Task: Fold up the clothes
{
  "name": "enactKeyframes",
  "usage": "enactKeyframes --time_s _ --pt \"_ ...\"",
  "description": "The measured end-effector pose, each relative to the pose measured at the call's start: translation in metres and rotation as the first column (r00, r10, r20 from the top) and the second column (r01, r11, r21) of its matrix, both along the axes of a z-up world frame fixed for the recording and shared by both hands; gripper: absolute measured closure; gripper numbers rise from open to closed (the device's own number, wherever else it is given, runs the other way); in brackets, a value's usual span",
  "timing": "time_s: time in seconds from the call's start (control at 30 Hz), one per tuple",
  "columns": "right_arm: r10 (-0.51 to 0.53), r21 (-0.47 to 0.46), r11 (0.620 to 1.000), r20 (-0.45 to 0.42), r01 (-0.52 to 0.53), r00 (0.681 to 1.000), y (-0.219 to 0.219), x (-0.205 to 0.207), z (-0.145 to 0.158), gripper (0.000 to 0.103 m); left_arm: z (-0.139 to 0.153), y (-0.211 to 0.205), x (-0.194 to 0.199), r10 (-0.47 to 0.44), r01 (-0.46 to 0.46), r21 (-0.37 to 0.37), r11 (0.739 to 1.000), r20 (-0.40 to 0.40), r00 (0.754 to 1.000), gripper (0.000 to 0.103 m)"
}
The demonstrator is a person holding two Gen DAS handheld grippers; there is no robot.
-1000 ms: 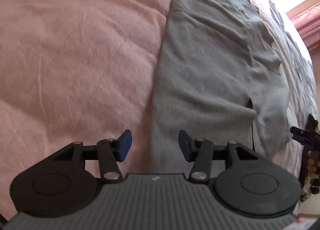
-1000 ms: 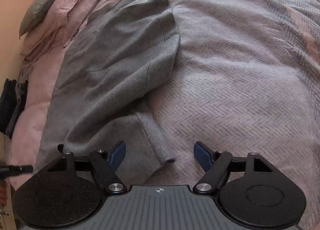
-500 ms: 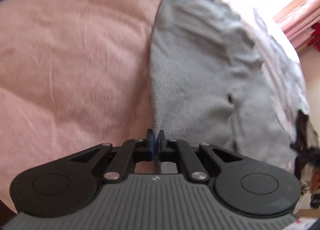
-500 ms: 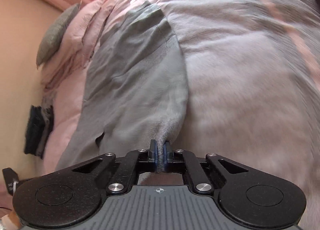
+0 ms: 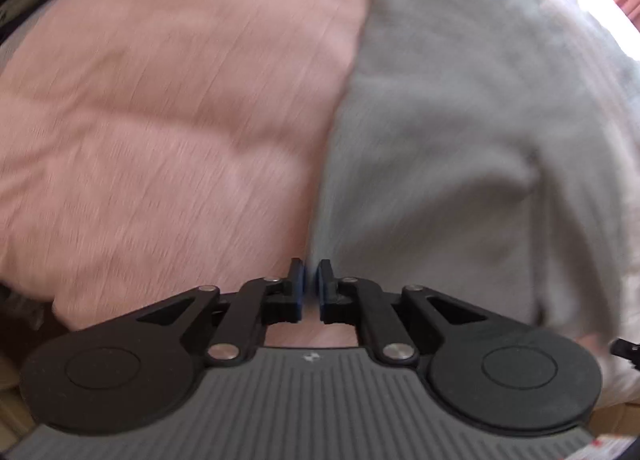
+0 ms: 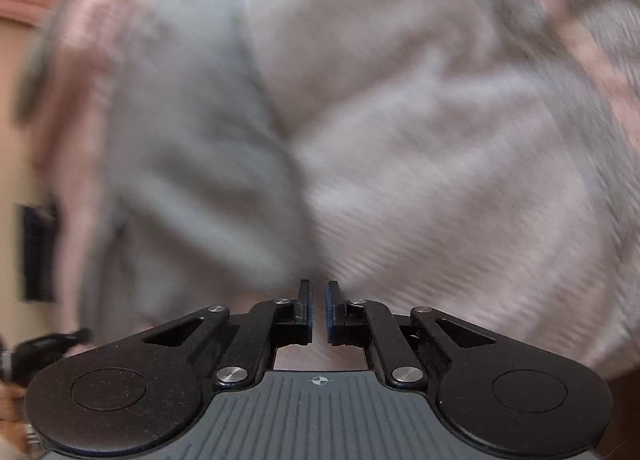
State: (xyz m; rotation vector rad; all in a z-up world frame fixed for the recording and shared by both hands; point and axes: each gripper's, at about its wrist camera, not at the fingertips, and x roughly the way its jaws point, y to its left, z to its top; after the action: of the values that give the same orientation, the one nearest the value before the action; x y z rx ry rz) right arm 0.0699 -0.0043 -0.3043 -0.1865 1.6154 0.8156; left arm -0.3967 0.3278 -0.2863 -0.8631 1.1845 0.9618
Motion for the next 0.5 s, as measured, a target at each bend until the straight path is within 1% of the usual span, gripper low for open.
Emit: enactKeyframes --time_s 0.03,0.07,0.1,0.13,0.17,0.2,0.23,0.27,0.3,0.37,0.4,0.43,0.47,0.5 --pt "0.020 -0.010 1.000 0.041 -0.019 0.999 0.004 -0.002 0.006 0.102 -0.007 -0.005 -0.003 -0.006 0.006 -0.009 1.000 -0.029 1.000 0.097" --pt "0.046 -0.022 0.999 0.103 -0.044 0.994 0.010 -0.004 0.016 0.100 -0.006 -0.009 -0.006 -0.013 0.013 0.004 1.000 -0.031 0.999 0.097" --pt "0.082 -0.014 0.997 0.187 -0.081 0.979 0.018 -0.009 0.029 0.092 0.000 -0.013 -0.009 -0.013 0.014 0.027 1.000 -0.012 1.000 0.096" --pt "0.111 0.015 0.993 0.259 -0.119 0.960 0.027 -0.014 0.041 0.086 0.009 -0.016 -0.010 -0.016 0.015 0.063 0.998 0.013 1.000 0.095" --pt "0.127 0.050 0.987 0.310 -0.150 0.942 0.035 -0.019 0.051 0.073 0.018 -0.016 -0.009 -0.026 0.022 0.100 0.995 0.036 0.999 0.094" --pt "0.134 0.087 0.981 0.343 -0.173 0.930 0.045 -0.024 0.059 0.062 0.024 -0.017 -0.007 -0.039 0.032 0.126 0.992 0.053 0.998 0.091" --pt "0.132 0.120 0.975 0.351 -0.185 0.927 0.053 -0.028 0.064 0.059 0.029 -0.016 -0.001 -0.061 0.050 0.140 0.989 0.075 0.995 0.087" --pt "0.122 0.151 0.972 0.339 -0.182 0.933 0.056 -0.032 0.065 0.056 0.032 -0.015 0.004 -0.073 0.059 0.137 0.989 0.097 0.993 0.078" --pt "0.101 0.176 0.971 0.304 -0.160 0.947 0.056 -0.034 0.064 0.056 0.031 -0.015 0.006 -0.070 0.055 0.124 0.991 0.118 0.991 0.074" --pt "0.068 0.234 0.965 0.216 -0.120 0.974 0.053 -0.045 0.060 0.056 0.026 -0.019 0.011 -0.039 0.030 0.047 0.998 0.198 0.979 0.074" --pt "0.067 0.260 0.958 0.201 -0.120 0.977 0.050 -0.054 0.061 0.056 0.025 -0.027 0.013 -0.028 0.023 0.026 0.999 0.233 0.972 0.074" --pt "0.090 0.277 0.949 0.222 -0.152 0.971 0.046 -0.067 0.062 0.056 0.024 -0.037 0.016 -0.054 0.045 0.040 0.998 0.257 0.965 0.074" --pt "0.138 0.278 0.937 0.262 -0.211 0.955 0.048 -0.084 0.063 0.056 0.024 -0.046 0.021 -0.109 0.094 0.072 0.993 0.254 0.961 0.074" --pt "0.195 0.257 0.925 0.313 -0.280 0.930 0.051 -0.100 0.064 0.056 0.022 -0.059 0.030 -0.193 0.171 0.118 0.978 0.219 0.956 0.074"
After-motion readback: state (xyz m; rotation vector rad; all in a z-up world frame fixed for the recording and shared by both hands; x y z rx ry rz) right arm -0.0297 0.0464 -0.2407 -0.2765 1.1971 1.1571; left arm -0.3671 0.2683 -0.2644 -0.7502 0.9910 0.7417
